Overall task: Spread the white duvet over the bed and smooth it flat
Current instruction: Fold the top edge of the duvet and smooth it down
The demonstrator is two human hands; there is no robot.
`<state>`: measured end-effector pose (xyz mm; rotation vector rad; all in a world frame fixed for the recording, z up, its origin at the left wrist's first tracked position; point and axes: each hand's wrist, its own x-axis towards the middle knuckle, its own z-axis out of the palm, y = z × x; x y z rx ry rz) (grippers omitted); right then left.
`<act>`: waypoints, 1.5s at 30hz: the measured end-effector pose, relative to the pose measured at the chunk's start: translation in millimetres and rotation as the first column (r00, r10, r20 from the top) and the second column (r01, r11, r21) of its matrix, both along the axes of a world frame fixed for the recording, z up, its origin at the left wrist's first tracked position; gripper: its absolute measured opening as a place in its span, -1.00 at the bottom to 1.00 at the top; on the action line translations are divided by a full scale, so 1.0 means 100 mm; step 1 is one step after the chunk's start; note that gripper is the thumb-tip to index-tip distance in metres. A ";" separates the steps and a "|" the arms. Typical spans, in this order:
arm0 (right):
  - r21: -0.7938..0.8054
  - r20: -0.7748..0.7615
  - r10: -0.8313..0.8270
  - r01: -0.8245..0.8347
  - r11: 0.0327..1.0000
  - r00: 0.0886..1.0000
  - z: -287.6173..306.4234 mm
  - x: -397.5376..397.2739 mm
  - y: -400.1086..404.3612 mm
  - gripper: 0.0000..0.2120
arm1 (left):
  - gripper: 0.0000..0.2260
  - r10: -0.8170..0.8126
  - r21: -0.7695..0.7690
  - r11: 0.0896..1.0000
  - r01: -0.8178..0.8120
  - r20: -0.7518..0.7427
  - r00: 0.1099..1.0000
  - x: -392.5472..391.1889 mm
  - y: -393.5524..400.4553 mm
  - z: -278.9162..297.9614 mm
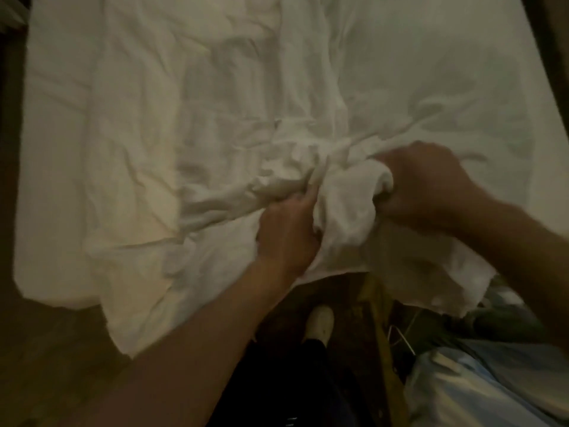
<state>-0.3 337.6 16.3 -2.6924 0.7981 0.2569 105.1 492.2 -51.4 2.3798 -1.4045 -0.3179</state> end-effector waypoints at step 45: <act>-0.305 -0.511 0.015 -0.198 0.932 0.859 -0.36 2.84 -2.00 -0.70 | -0.67 -0.147 0.648 0.762 0.009 0.160 0.976 3.00 -2.29 0.17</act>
